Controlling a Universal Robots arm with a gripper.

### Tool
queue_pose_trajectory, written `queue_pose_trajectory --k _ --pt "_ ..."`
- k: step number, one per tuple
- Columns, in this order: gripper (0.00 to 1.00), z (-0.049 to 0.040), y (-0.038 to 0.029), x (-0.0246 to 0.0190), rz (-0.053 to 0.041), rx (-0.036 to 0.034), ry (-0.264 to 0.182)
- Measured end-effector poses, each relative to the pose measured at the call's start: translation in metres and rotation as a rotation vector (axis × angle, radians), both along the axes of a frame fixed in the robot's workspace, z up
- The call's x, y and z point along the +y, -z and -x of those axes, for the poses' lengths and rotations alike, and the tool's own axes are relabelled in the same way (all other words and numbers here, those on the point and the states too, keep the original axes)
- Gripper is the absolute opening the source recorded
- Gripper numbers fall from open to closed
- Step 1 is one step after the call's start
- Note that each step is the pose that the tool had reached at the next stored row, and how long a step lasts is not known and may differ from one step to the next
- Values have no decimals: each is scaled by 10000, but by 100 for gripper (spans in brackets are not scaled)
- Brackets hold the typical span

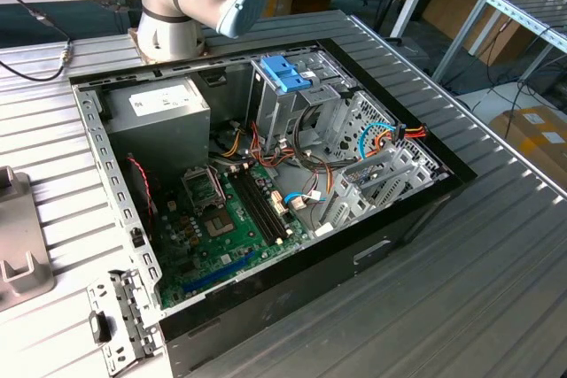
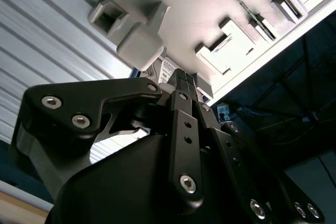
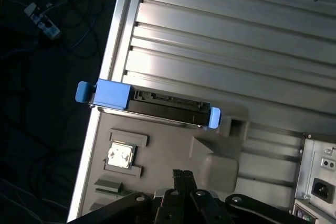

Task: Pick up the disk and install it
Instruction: 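Pick up the disk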

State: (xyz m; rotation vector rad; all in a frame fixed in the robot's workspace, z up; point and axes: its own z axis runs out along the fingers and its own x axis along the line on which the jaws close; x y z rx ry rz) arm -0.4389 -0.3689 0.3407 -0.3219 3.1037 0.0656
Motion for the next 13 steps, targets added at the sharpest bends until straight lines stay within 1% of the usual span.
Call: queue_pose_trajectory --k 13 --pt "10 0 0 0 0 0 -737"
